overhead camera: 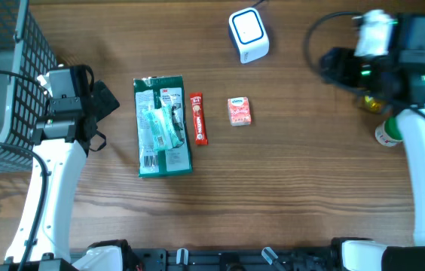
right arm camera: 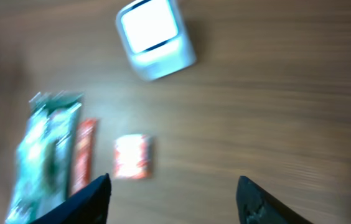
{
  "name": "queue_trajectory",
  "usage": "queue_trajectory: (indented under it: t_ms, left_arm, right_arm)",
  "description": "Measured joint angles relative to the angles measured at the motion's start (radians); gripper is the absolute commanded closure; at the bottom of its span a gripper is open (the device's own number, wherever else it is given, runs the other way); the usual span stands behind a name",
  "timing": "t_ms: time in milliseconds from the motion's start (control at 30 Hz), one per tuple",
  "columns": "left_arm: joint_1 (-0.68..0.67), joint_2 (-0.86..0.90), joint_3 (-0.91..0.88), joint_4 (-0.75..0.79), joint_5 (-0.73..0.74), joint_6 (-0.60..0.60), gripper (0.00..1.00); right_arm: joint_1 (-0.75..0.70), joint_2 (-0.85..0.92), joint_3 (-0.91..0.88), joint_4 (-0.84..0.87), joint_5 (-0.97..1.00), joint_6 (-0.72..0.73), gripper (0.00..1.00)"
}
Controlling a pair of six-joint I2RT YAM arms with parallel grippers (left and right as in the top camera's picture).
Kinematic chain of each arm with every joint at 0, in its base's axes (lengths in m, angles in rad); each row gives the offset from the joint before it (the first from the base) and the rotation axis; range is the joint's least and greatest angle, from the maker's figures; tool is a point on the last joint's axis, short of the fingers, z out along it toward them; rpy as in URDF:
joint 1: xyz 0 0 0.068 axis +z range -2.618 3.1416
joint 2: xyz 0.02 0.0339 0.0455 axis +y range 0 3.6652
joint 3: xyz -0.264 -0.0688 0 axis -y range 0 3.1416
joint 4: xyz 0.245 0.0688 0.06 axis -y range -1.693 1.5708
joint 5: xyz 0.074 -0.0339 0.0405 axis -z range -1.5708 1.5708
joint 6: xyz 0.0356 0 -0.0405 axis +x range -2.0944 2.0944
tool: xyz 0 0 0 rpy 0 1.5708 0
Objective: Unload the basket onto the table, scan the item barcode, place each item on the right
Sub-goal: 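Release the Vim bottle and raise the right gripper, then move the right gripper over the red Kleenex tissue pack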
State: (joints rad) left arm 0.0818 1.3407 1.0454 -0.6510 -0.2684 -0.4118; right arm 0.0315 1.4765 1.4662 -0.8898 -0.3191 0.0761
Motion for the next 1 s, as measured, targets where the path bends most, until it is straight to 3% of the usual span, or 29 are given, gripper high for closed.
queue_trajectory:
  t_ms: [200,500,700,1000]
  left_arm:
    - [0.000,0.000,0.000,0.000,0.000,0.000,0.00]
    - [0.000,0.000,0.000,0.000,0.000,0.000,0.00]
    - [0.000,0.000,0.000,0.000,0.000,0.000,0.00]
    - [0.000,0.000,0.000,0.000,0.000,0.000,0.00]
  right_arm:
    - [0.213,0.055,-0.066,0.067,-0.038,0.011,0.39]
    - [0.475,0.272,-0.125,0.200,0.211,0.133,0.39]
    - [0.502,0.414,-0.126,0.244,0.295,0.254,0.38]
    - [0.501,0.516,-0.128,0.267,0.303,0.298,0.38]
